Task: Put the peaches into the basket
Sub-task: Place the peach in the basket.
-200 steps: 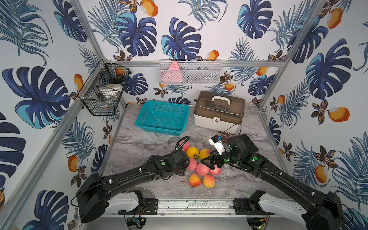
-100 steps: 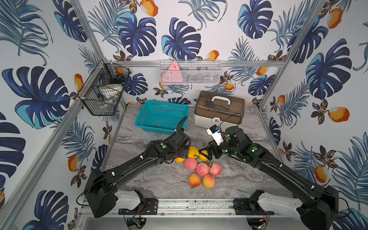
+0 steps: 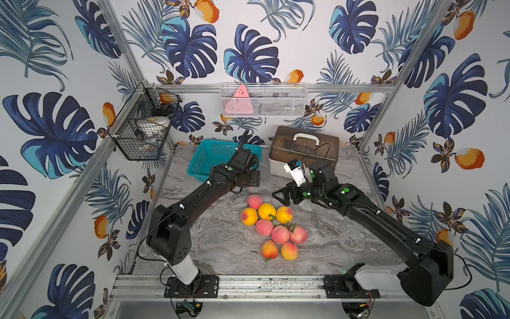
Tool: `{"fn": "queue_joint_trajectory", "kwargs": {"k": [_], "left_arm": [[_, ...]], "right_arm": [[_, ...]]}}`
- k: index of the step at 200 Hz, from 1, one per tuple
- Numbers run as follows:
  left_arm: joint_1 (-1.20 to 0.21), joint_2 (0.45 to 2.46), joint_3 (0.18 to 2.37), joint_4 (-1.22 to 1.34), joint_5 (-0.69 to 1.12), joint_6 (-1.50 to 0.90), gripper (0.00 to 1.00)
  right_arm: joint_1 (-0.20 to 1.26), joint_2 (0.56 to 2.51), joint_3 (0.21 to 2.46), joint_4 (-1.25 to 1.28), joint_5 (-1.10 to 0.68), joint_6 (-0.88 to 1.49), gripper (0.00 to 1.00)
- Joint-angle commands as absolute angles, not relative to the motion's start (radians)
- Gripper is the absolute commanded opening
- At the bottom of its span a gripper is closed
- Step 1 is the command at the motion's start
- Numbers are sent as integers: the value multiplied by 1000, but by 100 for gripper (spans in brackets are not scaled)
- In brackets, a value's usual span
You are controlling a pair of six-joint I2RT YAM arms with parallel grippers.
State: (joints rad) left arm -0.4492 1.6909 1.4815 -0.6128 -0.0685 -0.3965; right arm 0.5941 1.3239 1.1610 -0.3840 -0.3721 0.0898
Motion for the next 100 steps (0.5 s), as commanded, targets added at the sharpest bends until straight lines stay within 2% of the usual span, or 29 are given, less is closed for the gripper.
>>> {"fn": "queue_joint_trajectory", "kwargs": {"k": [1, 100], "left_arm": [[-413, 1734, 1538, -595, -54, -371, 57], [-250, 1959, 1716, -554, -85, -324, 58]], "right_arm": [[592, 1345, 1191, -331, -374, 111, 100], [580, 1380, 1209, -279, -358, 75, 100]]}}
